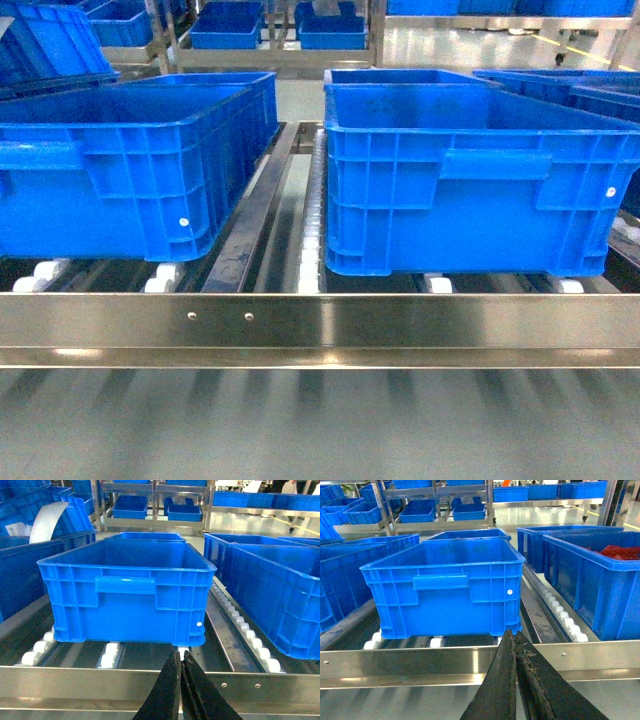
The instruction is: Sort blue parts and orange caps into right shelf containers
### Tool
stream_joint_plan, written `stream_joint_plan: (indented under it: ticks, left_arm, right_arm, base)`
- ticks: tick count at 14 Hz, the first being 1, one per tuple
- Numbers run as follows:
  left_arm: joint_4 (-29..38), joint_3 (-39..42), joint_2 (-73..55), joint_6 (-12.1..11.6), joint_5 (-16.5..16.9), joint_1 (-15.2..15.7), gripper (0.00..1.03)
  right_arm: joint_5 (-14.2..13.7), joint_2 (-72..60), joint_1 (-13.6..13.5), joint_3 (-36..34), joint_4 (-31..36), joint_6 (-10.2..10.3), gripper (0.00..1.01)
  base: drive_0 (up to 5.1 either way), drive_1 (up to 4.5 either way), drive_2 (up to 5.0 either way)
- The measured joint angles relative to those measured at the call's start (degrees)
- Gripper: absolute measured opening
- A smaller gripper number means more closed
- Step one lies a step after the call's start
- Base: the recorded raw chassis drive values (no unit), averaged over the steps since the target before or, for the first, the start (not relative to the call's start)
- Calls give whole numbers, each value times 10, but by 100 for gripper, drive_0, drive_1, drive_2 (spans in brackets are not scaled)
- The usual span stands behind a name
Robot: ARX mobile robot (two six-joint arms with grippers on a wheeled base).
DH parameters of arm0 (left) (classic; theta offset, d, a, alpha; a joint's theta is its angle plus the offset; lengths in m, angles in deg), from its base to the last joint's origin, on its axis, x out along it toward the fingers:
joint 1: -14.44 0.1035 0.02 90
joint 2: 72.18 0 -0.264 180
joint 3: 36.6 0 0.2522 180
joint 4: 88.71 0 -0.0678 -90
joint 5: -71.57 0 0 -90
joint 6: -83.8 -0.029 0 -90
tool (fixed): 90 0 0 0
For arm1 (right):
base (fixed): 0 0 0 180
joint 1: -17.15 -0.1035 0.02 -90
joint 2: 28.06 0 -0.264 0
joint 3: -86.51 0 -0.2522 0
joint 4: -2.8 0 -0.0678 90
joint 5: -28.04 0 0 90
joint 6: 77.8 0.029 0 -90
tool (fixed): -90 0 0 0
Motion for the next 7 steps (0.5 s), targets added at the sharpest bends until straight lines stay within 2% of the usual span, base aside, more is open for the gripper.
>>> stream_joint_plan:
  ticks: [3,4,6,7]
  left_arm:
    - [-49,25,72,0,0,0,2]
    - [-22,42,74,0,0,0,2]
    - [-77,44,126,0,0,0,2]
    - [-127,44,181,0,0,0,2]
  right_arm:
    - [0,41,0,0,-42,0,2]
    - [0,52,0,0,-53,0,2]
    - [0,71,0,0,-74,2,2]
    - [1,148,0,0,-180,2,2]
  base:
    - [0,0,0]
    - [0,0,0]
    - [0,0,0]
    - [0,0,0]
